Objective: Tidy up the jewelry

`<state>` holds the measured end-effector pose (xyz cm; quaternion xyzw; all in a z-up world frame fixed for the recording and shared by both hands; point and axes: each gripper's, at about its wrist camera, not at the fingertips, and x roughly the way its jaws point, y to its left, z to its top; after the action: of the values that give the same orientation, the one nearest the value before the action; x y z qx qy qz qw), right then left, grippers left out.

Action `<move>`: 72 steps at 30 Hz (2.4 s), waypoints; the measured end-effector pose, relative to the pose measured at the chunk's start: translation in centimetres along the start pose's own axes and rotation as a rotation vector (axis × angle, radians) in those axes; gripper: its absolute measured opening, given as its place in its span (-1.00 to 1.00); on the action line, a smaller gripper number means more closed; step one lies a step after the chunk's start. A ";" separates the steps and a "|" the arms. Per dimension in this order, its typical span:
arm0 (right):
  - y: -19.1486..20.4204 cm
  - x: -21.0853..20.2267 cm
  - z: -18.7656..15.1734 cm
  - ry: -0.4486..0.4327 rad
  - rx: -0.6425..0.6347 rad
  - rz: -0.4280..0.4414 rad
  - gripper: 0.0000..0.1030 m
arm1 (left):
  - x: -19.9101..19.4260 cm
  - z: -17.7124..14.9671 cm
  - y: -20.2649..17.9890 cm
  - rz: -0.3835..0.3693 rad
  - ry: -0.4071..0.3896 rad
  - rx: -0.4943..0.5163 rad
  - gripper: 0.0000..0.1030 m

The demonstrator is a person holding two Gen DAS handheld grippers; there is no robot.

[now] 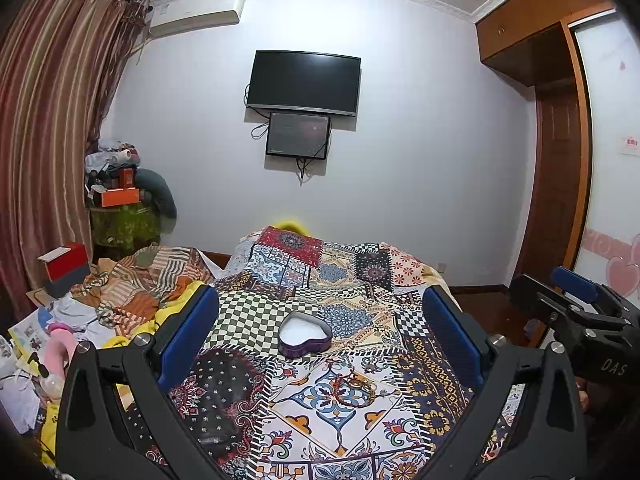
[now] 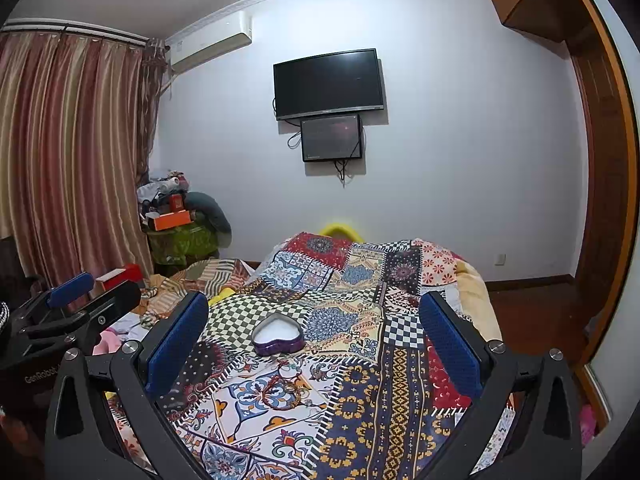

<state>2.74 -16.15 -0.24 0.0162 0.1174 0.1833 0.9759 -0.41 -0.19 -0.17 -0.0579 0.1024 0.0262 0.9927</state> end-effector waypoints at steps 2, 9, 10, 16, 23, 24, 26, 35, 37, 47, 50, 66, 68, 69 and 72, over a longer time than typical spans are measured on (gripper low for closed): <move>0.0 0.0 -0.1 0.000 0.001 0.000 1.00 | 0.0 0.0 0.0 0.002 0.000 0.001 0.99; -0.2 0.1 -0.1 0.006 0.005 0.000 1.00 | 0.1 -0.1 -0.1 0.005 -0.003 0.007 0.99; -0.2 0.1 -0.1 0.007 0.006 0.000 1.00 | 0.2 -0.1 -0.1 0.004 -0.002 0.008 0.99; -0.2 0.2 -0.1 0.008 0.008 0.000 1.00 | 0.1 0.0 -0.1 0.006 -0.002 0.010 0.98; -0.3 0.1 -0.1 0.009 0.007 0.001 1.00 | 0.0 0.0 -0.1 0.008 -0.004 0.014 0.99; -0.3 0.1 -0.2 0.009 0.007 0.001 1.00 | 0.0 -0.1 -0.2 0.009 -0.005 0.015 0.99; -0.3 0.1 -0.2 0.009 0.006 0.002 1.00 | 0.0 -0.1 -0.2 0.011 -0.005 0.017 0.99; -0.3 0.0 -0.1 0.009 0.008 0.001 1.00 | 0.2 -0.2 -0.3 0.012 -0.004 0.021 0.98; -0.2 0.0 -0.2 0.009 0.008 0.002 1.00 | 0.2 -0.2 -0.3 0.011 -0.004 0.020 0.99; -0.1 -0.1 0.0 0.011 0.010 0.003 1.00 | 0.3 -0.2 -0.4 0.011 -0.005 0.023 0.99; -0.1 -0.1 0.0 0.012 0.011 0.003 1.00 | 0.4 -0.3 -0.4 0.011 -0.004 0.023 0.99; -0.9 1.1 -0.6 0.047 0.018 -0.002 1.00 | 2.3 -0.9 -0.3 0.015 0.045 0.017 0.98; -1.1 1.7 -0.8 0.068 0.022 -0.007 1.00 | 3.2 -1.2 -0.2 0.021 0.067 0.018 0.98; -1.2 2.0 -1.0 0.080 0.024 -0.010 1.00 | 3.5 -1.4 -0.1 0.027 0.075 0.018 0.98; -1.8 3.1 -1.5 0.115 0.031 -0.022 1.00 | 4.7 -2.2 0.0 0.078 0.094 0.034 0.98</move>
<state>5.82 -16.71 -2.49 0.0193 0.1764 0.1712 0.9691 3.69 -0.27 -3.30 -0.0381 0.1514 0.0607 0.9859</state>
